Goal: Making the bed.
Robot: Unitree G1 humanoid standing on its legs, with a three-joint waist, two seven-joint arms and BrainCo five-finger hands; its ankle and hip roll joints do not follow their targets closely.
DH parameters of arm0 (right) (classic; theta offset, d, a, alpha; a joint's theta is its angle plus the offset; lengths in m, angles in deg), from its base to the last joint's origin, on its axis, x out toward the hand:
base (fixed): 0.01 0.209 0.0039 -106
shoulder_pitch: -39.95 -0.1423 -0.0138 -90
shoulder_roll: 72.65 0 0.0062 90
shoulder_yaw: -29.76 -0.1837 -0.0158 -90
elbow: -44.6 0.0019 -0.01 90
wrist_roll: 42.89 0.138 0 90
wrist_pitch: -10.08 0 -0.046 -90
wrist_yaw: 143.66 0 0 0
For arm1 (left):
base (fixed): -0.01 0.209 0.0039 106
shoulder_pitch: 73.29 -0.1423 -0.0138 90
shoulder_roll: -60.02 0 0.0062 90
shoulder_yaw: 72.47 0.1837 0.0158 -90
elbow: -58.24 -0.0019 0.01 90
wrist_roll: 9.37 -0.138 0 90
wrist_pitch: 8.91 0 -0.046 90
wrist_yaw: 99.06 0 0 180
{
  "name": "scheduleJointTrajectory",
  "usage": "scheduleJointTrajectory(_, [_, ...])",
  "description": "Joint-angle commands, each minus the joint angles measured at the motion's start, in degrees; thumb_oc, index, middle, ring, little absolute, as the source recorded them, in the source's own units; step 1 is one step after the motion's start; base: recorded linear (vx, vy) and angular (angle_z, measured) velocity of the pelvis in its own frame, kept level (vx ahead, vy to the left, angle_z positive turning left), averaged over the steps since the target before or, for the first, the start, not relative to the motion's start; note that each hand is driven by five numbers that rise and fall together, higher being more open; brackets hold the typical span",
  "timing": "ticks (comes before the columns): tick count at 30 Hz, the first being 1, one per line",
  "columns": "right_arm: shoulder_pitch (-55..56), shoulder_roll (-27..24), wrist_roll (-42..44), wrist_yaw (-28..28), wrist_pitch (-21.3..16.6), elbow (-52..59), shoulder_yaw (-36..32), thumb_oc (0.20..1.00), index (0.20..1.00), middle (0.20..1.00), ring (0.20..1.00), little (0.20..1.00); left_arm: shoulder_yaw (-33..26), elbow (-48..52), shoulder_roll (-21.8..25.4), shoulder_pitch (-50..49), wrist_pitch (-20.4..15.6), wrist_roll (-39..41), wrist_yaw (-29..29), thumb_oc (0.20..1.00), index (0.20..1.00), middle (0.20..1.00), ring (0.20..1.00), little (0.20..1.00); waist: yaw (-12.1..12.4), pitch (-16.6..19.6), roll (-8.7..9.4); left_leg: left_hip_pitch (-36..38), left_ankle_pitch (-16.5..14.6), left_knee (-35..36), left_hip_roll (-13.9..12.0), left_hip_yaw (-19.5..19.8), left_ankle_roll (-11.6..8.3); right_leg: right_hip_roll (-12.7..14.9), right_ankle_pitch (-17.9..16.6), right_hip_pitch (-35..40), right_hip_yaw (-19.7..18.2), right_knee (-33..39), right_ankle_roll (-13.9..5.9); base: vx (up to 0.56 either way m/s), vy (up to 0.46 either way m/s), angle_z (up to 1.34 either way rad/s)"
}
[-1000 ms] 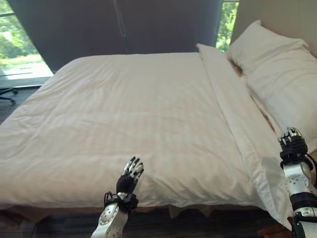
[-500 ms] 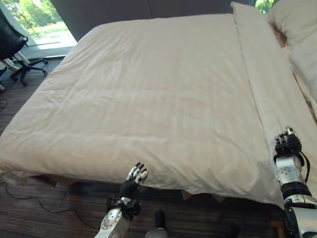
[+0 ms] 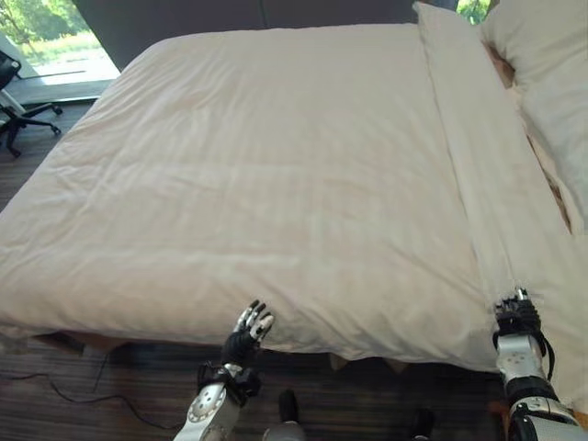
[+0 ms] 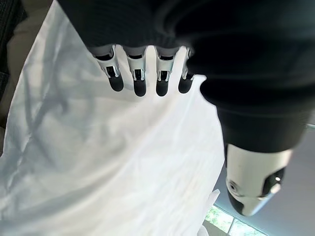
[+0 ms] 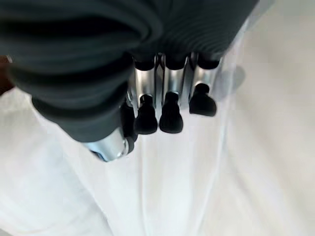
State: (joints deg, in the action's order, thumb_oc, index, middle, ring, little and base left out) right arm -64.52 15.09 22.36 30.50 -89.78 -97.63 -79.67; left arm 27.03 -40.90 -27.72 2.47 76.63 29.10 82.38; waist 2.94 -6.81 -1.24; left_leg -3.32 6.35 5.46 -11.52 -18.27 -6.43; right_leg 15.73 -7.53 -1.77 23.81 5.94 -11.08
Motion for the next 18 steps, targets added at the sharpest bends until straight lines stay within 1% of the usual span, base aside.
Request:
scheduleJointTrajectory(1, [2.11, -4.07, -0.02, -0.85, -0.86, -2.87, -3.88, 0.200, 0.200, 0.200, 0.200, 0.200, -2.38, 4.07, 0.03, 0.54, -1.72, -2.54, 0.53, 1.000, 1.000, 1.000, 1.000, 1.000, -1.65, -0.54, 0.50, 3.26, -8.51, -0.46, 1.30, -2.01, 1.04, -1.21, 5.53, -0.21, 0.31, -0.94, 2.53, -0.01, 0.021, -0.15])
scheduleJointTrajectory(2, [2.66, -4.31, -0.15, -0.84, -0.72, -3.39, -4.32, 0.200, 0.200, 0.200, 0.200, 0.200, -2.40, 3.98, -0.09, 0.42, -1.76, -2.67, 0.47, 1.000, 1.000, 1.000, 1.000, 1.000, -1.98, -0.57, 0.48, 3.21, -8.26, -0.46, 1.47, -2.32, 1.20, -1.13, 5.18, -0.58, -0.09, -0.94, 2.59, -0.01, 0.029, -0.15])
scheduleJointTrajectory(4, [4.37, -5.62, -0.45, -1.98, -0.11, -6.69, -6.44, 0.200, 0.200, 0.200, 0.200, 0.200, -2.58, 3.97, -0.46, 0.17, -1.90, -2.81, -0.08, 1.000, 1.000, 1.000, 1.000, 1.000, -3.11, -0.58, 0.38, 4.05, -9.04, -0.46, 1.49, -3.13, 1.32, -1.04, 5.37, -0.45, -0.84, -0.94, 2.28, -0.02, 0.033, -0.29])
scheduleJointTrajectory(5, [4.27, -5.74, -0.41, -1.87, -0.09, -6.85, -6.47, 0.200, 0.200, 0.200, 0.200, 0.200, -2.55, 3.99, -0.49, 0.21, -1.91, -2.81, -0.10, 1.000, 1.000, 1.000, 1.000, 1.000, -3.06, -0.62, 0.42, 3.88, -8.68, -0.46, 1.56, -3.21, 1.39, -0.98, 5.06, -0.66, -0.89, -0.94, 2.41, -0.03, 0.030, -0.33])
scheduleJointTrajectory(7, [5.79, -7.50, -0.78, -3.98, 0.66, -10.63, -9.03, 0.200, 0.200, 0.200, 0.200, 0.200, -2.87, 4.37, -0.99, 0.24, -2.17, -2.34, -1.07, 1.000, 1.000, 1.000, 1.000, 1.000, -3.96, -0.31, 0.56, 4.72, -9.47, -0.46, 1.60, -3.54, 1.47, -1.14, 5.30, -0.15, -1.41, -0.94, 2.13, -0.02, 0.020, -0.22])
scheduleJointTrajectory(9, [6.04, -9.45, -2.20, -4.75, 0.47, -9.73, -9.52, 0.200, 0.200, 0.200, 0.200, 0.200, -3.03, 5.31, -1.27, 0.39, -2.46, -1.96, -1.73, 1.000, 1.000, 1.000, 1.000, 1.000, -4.37, -0.05, 0.83, 5.36, -9.65, -0.46, 1.58, -3.81, 1.56, -1.35, 5.24, 0.16, -1.73, -0.94, 2.12, -0.01, 0.005, -0.18])
scheduleJointTrajectory(11, [5.85, -10.25, -2.75, -5.03, -0.64, -4.73, -9.18, 0.200, 0.200, 0.200, 0.200, 0.200, -3.18, 6.27, -1.12, 0.84, -2.72, -1.62, -2.28, 1.000, 1.000, 1.000, 1.000, 1.000, -4.78, 0.13, 0.96, 5.83, -9.73, -0.46, 1.56, -3.95, 1.60, -1.53, 5.20, 0.41, -2.14, -0.94, 2.21, 0.00, -0.002, -0.24])
scheduleJointTrajectory(13, [4.95, -10.16, -2.45, -5.29, -3.42, 3.43, -8.68, 0.200, 0.200, 0.200, 0.200, 0.200, -3.20, 7.79, -0.65, 1.21, -2.83, -1.60, -2.42, 1.000, 1.000, 1.000, 1.000, 1.000, -4.85, 0.58, 1.04, 6.33, -9.76, -0.46, 1.49, -3.85, 1.60, -1.70, 5.42, 0.90, -2.28, -0.94, 2.34, 0.02, -0.014, -0.16])
scheduleJointTrajectory(14, [4.87, -9.64, -3.34, -6.30, -4.51, 7.72, -8.43, 0.200, 0.200, 0.200, 0.200, 0.200, -3.31, 8.13, -0.49, 1.16, -2.82, -1.51, -2.39, 1.000, 1.000, 1.000, 1.000, 1.000, -4.90, 0.73, 1.11, 6.23, -9.37, -0.46, 1.50, -3.81, 1.66, -1.68, 5.17, 0.76, -2.34, -0.94, 2.52, 0.03, -0.016, -0.04])
scheduleJointTrajectory(15, [3.81, -9.79, -3.75, -6.73, -5.91, 11.23, -7.34, 0.200, 0.200, 0.200, 0.200, 0.200, -2.95, 8.23, -0.22, 1.54, -2.96, -1.23, -2.45, 1.000, 1.000, 1.000, 1.000, 1.000, -4.87, 0.96, 1.00, 6.58, -9.67, -0.46, 1.51, -3.72, 1.59, -1.73, 5.41, 1.00, -2.42, -0.94, 2.41, 0.00, -0.012, -0.04])
scheduleJointTrajectory(16, [3.82, -9.61, -3.92, -7.05, -5.93, 11.58, -7.28, 0.200, 0.200, 0.200, 0.200, 0.200, -3.04, 8.21, -0.23, 1.60, -2.97, -1.22, -2.46, 1.000, 1.000, 1.000, 1.000, 1.000, -4.93, 0.90, 1.07, 6.40, -9.32, -0.46, 1.55, -3.77, 1.64, -1.69, 5.13, 0.82, -2.44, -0.94, 2.54, 0.02, -0.008, -0.04])
scheduleJointTrajectory(17, [2.35, -8.65, -3.46, -7.59, -7.59, 16.98, -5.75, 0.200, 0.200, 0.200, 0.200, 0.200, -2.44, 8.46, -0.13, 2.01, -3.04, -1.03, -2.67, 1.000, 1.000, 1.000, 1.000, 1.000, -4.94, 1.03, 0.86, 6.53, -9.20, -0.46, 1.54, -3.79, 1.63, -1.69, 5.13, 0.86, -2.54, -0.94, 2.58, 0.00, 0.000, 0.00])
scheduleJointTrajectory(18, [2.38, -8.54, -3.56, -7.73, -7.58, 17.14, -5.74, 0.200, 0.200, 0.200, 0.200, 0.200, -2.48, 8.46, -0.11, 2.01, -3.04, -1.03, -2.67, 1.000, 1.000, 1.000, 1.000, 1.000, -4.96, 1.06, 0.91, 6.47, -9.15, -0.46, 1.56, -3.79, 1.64, -1.68, 5.09, 0.79, -2.56, -0.94, 2.60, 0.06, 0.001, -0.01])
